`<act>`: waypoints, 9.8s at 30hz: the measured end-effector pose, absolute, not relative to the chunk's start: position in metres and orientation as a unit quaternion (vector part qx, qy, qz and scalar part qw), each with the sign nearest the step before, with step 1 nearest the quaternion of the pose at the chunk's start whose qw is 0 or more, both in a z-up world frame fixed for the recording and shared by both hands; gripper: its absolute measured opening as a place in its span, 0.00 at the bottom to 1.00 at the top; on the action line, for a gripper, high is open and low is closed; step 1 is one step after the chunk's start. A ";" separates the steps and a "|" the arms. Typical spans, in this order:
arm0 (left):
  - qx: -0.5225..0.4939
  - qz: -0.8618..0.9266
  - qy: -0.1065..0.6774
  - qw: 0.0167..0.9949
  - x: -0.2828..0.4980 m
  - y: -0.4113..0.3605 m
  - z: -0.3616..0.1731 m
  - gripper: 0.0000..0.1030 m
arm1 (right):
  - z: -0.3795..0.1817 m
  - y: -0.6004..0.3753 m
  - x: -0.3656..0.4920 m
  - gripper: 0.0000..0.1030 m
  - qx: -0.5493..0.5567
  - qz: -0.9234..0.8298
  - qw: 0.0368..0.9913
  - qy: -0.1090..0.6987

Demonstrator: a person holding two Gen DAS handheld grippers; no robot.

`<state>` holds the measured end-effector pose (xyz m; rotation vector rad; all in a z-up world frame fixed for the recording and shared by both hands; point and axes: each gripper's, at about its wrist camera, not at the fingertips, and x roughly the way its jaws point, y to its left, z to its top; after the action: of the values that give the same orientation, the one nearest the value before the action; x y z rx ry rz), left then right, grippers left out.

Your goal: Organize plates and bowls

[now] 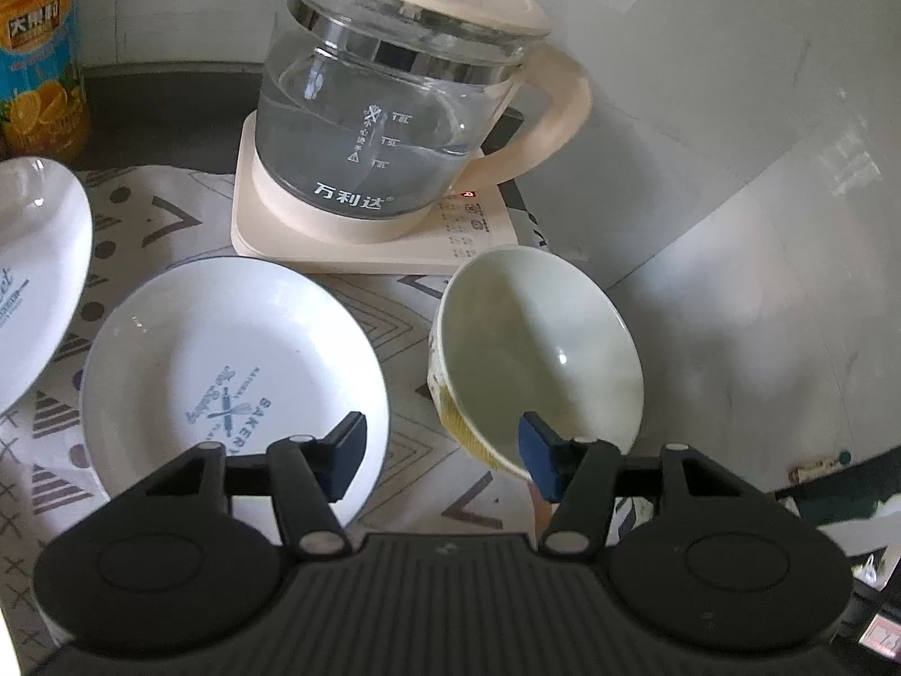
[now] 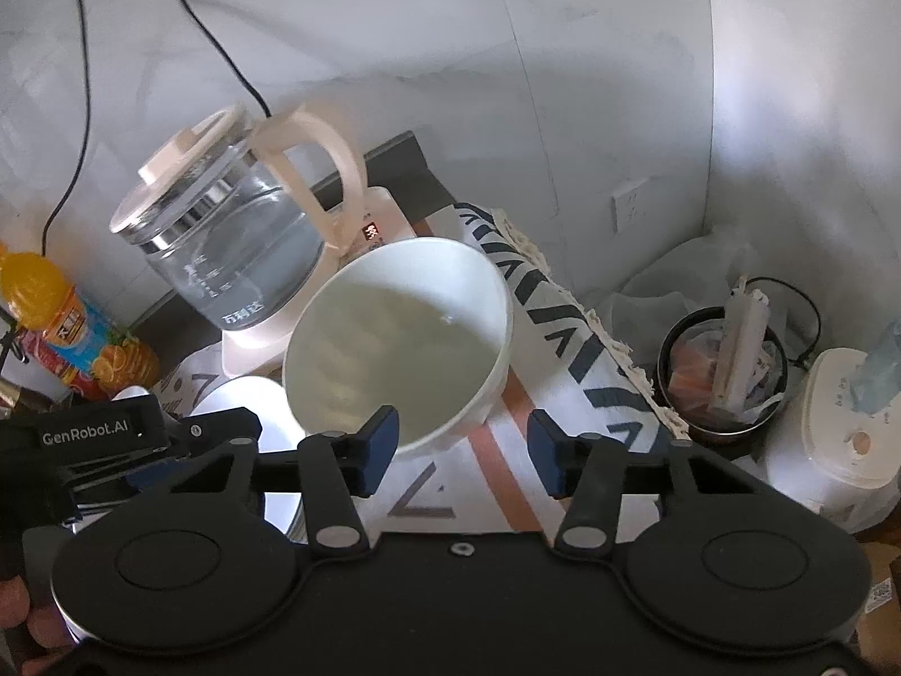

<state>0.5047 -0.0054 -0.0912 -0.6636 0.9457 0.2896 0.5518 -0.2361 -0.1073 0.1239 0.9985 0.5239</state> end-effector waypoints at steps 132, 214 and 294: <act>-0.335 0.028 0.498 0.800 0.310 0.046 -0.078 0.12 | -0.084 -0.195 0.323 0.17 0.071 0.110 0.872 0.471; -0.433 0.268 0.368 0.778 0.214 0.254 -0.088 0.69 | -0.111 0.026 0.330 0.56 0.027 0.304 0.811 0.499; -0.466 0.228 0.346 0.781 0.166 0.199 -0.098 0.08 | -0.108 -0.008 0.275 0.13 0.050 0.287 0.842 0.453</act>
<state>0.1656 0.1987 -0.0979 -1.0074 0.7479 0.4928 0.2748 -0.0082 -0.1076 0.1048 0.9571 0.6070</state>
